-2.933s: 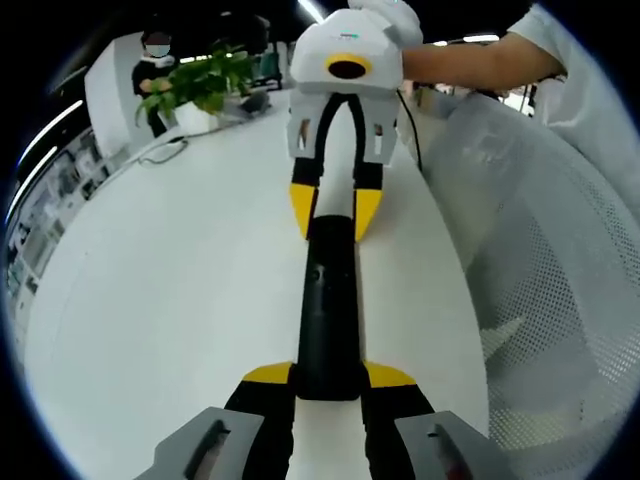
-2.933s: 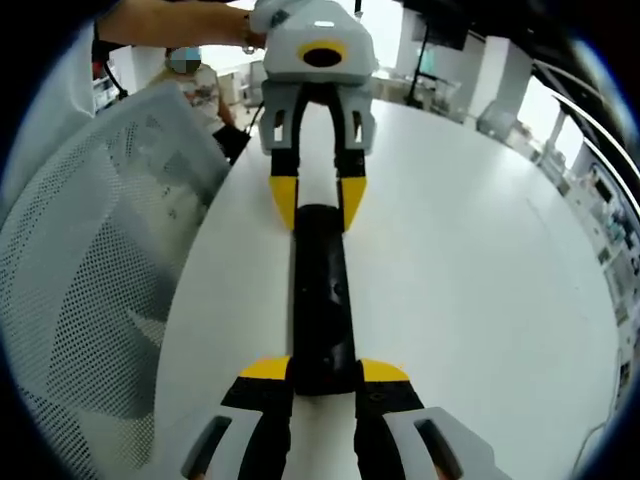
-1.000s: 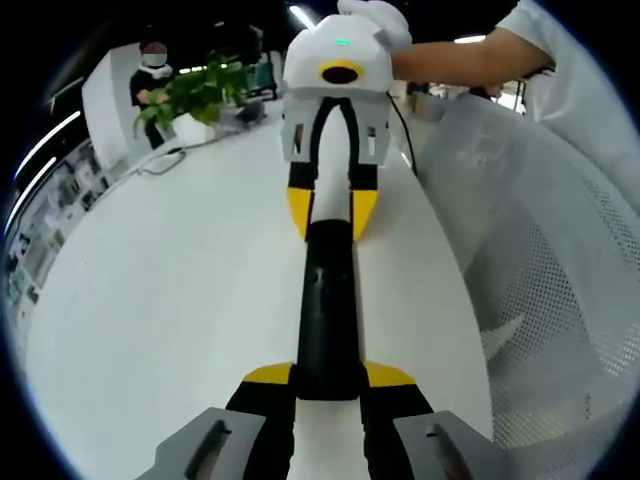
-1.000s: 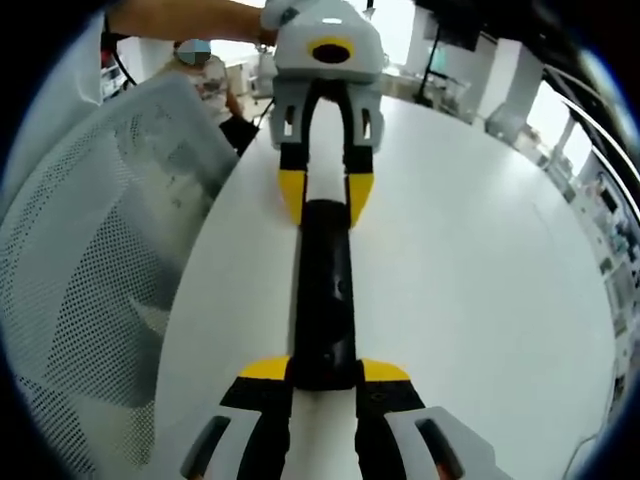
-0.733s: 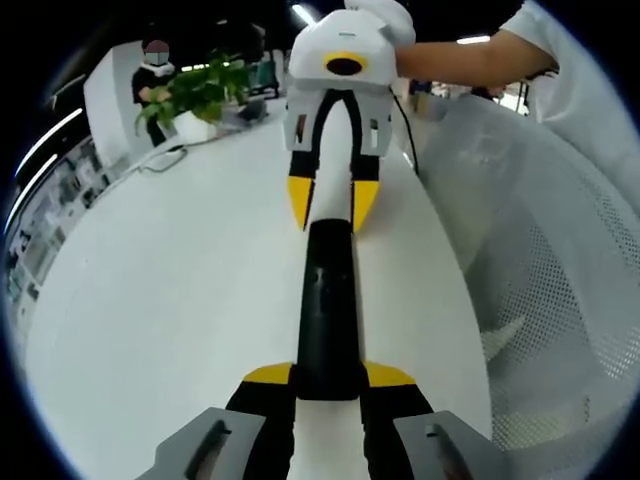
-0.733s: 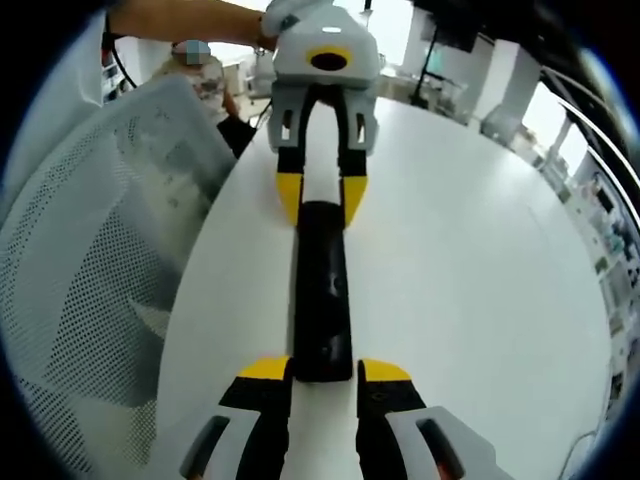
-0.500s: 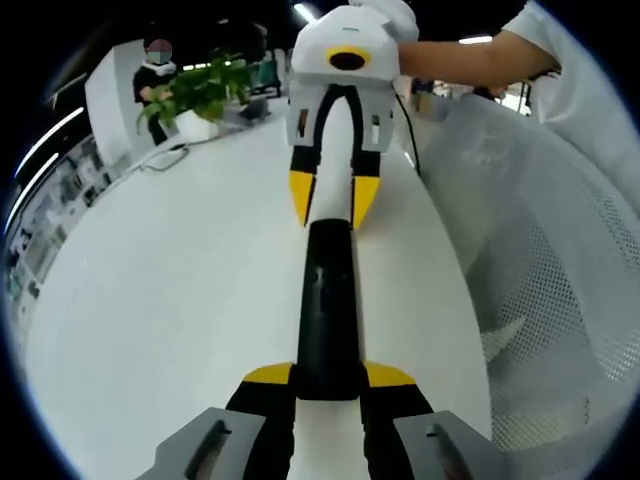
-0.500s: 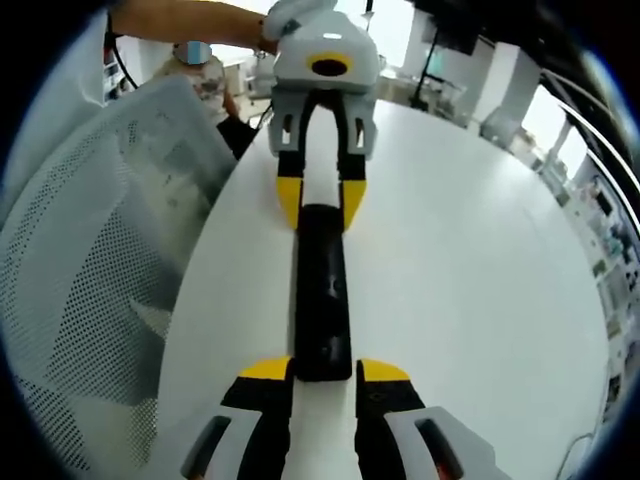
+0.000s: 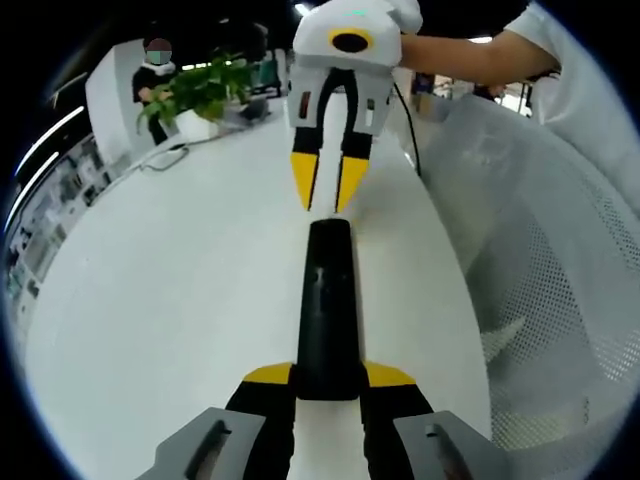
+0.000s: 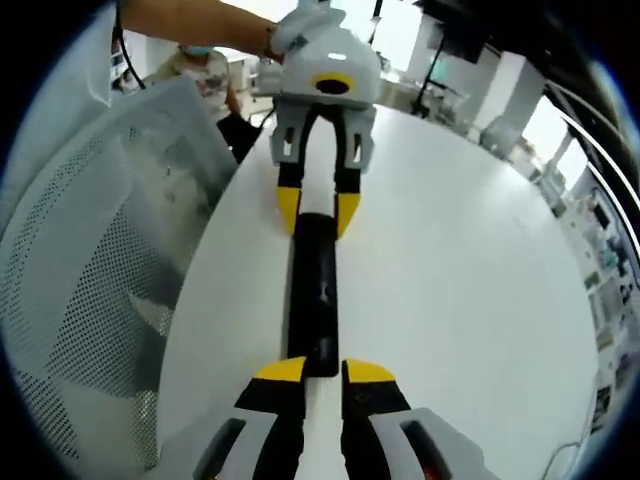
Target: Press the specified remote control buttons in sequence, fully releasing each button before pressing the next.
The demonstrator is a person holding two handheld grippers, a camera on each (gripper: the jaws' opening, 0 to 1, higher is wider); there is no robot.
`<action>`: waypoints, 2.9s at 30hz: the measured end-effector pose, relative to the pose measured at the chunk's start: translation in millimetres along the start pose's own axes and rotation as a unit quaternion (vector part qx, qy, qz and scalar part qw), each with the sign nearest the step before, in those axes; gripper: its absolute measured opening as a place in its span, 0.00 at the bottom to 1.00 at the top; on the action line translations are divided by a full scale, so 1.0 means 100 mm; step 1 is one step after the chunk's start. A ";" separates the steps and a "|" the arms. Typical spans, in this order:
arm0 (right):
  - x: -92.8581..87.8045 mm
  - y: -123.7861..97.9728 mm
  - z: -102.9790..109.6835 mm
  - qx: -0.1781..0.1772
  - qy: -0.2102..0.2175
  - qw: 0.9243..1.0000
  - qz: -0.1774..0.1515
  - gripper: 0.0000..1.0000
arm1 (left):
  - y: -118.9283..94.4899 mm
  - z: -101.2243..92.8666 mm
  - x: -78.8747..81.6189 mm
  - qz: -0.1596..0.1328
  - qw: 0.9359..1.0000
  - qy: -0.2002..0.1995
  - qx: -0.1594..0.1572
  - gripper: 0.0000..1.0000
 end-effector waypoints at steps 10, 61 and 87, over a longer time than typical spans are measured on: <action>-0.01 -0.04 -0.03 -0.013 -0.025 0.999 0.016 0.00 | 0.00 0.00 0.00 -0.002 1.000 -0.001 0.000 0.23; -0.02 0.09 -0.01 0.033 -0.059 0.994 0.089 0.00 | -0.01 0.00 0.00 -0.004 1.000 -0.005 0.001 0.23; 0.00 0.15 0.04 0.055 -0.061 0.991 0.107 0.00 | -0.01 0.02 -0.01 -0.004 1.000 -0.006 0.000 0.24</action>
Point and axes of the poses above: the point that each gripper's makers call its tool centre point, and the gripper's own axes: y roughly forward along the fingers, z roughly to its left, x roughly out of its top, the point moved 2 cm from there along -y, roughly backward along the fingers, and after that the axes turned 12 degrees about z, right-handed, at the moved point
